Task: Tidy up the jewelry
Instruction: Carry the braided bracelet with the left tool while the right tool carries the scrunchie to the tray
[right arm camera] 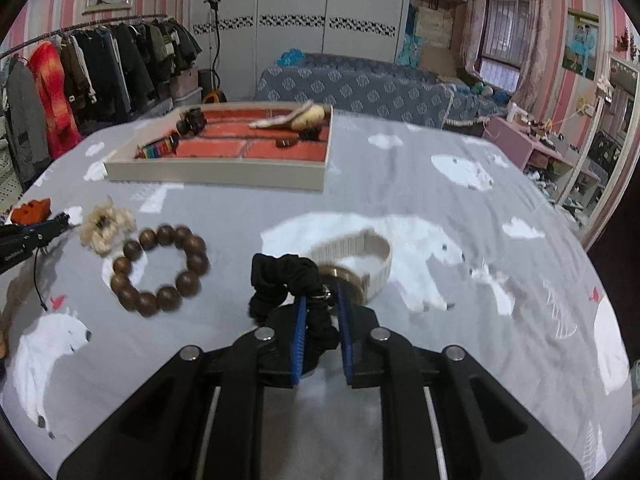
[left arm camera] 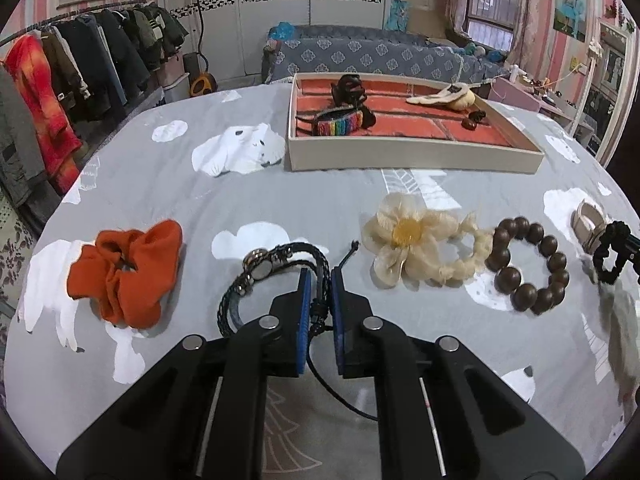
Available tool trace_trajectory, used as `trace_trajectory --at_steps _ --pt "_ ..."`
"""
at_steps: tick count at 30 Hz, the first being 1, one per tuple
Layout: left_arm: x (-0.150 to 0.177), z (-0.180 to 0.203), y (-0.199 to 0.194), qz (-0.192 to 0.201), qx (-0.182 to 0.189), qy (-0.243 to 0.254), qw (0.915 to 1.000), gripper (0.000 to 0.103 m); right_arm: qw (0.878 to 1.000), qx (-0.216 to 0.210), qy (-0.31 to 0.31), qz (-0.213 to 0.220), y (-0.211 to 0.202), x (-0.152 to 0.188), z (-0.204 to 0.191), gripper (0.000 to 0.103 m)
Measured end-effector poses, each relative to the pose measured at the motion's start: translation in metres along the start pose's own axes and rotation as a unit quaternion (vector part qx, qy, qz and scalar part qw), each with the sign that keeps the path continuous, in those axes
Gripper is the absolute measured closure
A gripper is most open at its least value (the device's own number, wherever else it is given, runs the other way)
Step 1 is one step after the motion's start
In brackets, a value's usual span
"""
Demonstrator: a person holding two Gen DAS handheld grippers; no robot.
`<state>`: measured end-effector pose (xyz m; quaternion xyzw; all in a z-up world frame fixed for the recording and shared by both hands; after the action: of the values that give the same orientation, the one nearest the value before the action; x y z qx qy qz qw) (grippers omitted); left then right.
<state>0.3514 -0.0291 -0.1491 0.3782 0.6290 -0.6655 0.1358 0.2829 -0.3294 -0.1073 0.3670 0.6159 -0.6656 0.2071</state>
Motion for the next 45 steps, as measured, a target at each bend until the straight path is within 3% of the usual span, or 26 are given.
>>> trace_trajectory --at_steps 7,8,19,25,27,29,32,43,45 --pt "-0.028 0.000 -0.008 0.019 -0.002 0.006 0.9998 0.097 1.000 -0.015 0.000 0.027 -0.003 -0.041 -0.010 0.088" --pt "-0.036 0.000 -0.007 0.022 0.002 0.004 0.9997 0.103 0.999 -0.017 -0.001 0.030 -0.002 -0.048 -0.013 0.088" --pt "-0.084 0.000 0.013 0.035 0.006 0.004 0.9994 0.103 0.998 -0.029 -0.010 0.048 0.018 -0.095 -0.034 0.088" --pt "-0.062 -0.001 0.023 0.003 0.021 0.002 0.9998 0.103 0.999 -0.037 -0.010 0.036 0.024 -0.084 -0.036 0.088" --pt "-0.052 -0.001 0.024 -0.004 0.018 0.006 0.9998 0.095 0.999 -0.040 -0.003 0.031 0.026 -0.079 -0.033 0.088" --pt "-0.043 -0.004 0.024 -0.008 0.013 0.006 0.9999 0.077 0.999 -0.041 0.001 0.028 0.026 -0.074 -0.031 0.088" --pt "-0.031 -0.006 0.023 -0.011 0.011 0.005 0.9999 0.066 0.999 -0.042 0.005 0.026 0.022 -0.067 -0.029 0.088" --pt "0.005 -0.010 0.025 -0.036 0.012 0.019 0.9991 0.064 0.999 -0.042 0.016 0.013 0.022 -0.049 -0.020 0.088" --pt "0.008 -0.007 0.028 -0.040 0.012 0.026 0.9988 0.068 0.999 -0.042 0.017 0.011 0.024 -0.048 -0.019 0.088"
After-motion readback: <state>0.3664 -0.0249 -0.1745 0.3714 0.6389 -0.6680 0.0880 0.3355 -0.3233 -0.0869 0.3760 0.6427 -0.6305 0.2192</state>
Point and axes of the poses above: each gripper's, at about its wrist camera, not at the fingertips, and y roughly the way its jaws point, z to its right, x to its underside, the point moved 10 cm from there along y, roughly the way its jaws point, and after that the axes turned 8 degrees about y, right-handed, at the moved point
